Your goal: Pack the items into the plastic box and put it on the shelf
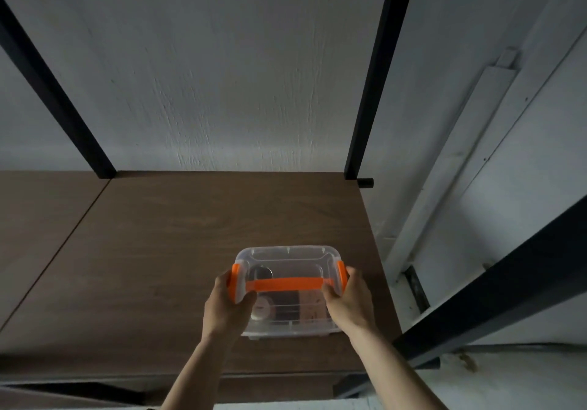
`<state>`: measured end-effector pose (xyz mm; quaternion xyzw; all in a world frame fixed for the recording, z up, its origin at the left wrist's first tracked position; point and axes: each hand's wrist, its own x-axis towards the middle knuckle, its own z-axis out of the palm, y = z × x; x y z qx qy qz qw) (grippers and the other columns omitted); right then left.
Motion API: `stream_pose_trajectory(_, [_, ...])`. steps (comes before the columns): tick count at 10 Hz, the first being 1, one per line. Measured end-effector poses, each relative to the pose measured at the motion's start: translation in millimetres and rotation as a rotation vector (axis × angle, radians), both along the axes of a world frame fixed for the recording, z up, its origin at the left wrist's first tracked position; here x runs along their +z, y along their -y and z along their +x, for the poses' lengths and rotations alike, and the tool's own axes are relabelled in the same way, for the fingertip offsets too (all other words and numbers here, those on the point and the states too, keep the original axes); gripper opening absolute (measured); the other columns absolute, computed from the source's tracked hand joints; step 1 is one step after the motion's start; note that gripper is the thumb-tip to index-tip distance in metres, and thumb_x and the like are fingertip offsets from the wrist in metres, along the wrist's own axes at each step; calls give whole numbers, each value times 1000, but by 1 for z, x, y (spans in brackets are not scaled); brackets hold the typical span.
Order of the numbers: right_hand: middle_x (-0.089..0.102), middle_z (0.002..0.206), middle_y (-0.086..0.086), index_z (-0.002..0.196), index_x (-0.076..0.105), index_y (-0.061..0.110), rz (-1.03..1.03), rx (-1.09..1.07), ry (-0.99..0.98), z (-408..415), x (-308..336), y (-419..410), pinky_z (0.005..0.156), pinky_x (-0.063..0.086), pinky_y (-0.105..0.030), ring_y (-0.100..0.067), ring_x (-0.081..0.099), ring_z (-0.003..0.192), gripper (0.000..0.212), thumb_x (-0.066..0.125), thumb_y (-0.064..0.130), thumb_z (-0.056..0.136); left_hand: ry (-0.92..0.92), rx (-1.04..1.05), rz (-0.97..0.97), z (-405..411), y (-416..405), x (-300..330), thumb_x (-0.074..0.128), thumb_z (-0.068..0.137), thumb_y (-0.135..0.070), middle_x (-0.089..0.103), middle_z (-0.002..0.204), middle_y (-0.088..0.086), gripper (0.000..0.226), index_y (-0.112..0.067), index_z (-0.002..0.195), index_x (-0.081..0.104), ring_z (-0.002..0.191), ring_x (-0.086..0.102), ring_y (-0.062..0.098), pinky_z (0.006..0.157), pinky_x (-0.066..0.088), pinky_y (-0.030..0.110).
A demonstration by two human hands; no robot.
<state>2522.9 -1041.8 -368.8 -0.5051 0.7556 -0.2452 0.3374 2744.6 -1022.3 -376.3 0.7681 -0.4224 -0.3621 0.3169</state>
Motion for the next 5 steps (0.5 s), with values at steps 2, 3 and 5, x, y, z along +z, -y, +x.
stream_pose_trajectory(2, [59, 135, -6, 150, 31, 19, -10, 105, -155, 0, 8, -17, 93, 58, -42, -23, 64, 117, 67, 50, 53, 96, 188, -99, -30, 0, -11, 7, 66, 89, -39, 65, 124, -1, 57, -28, 140, 45, 107, 64, 23, 81, 49, 35])
stream_pose_trajectory(3, [59, 133, -3, 151, 29, 23, -42, 157, -283, -2, 16, -31, 89, 58, -35, -19, 64, 115, 65, 45, 55, 97, 285, -162, -20, 3, -24, 12, 61, 90, -44, 64, 125, 0, 55, -28, 139, 42, 105, 65, 25, 83, 55, 41])
stream_pose_trajectory(5, [57, 132, -2, 144, 42, 24, -107, 293, -504, -3, 35, -60, 91, 53, -31, -19, 62, 116, 52, 44, 50, 99, 486, -297, -76, 12, -53, 26, 51, 89, -59, 62, 127, -3, 58, -30, 138, 43, 105, 65, 25, 75, 51, 37])
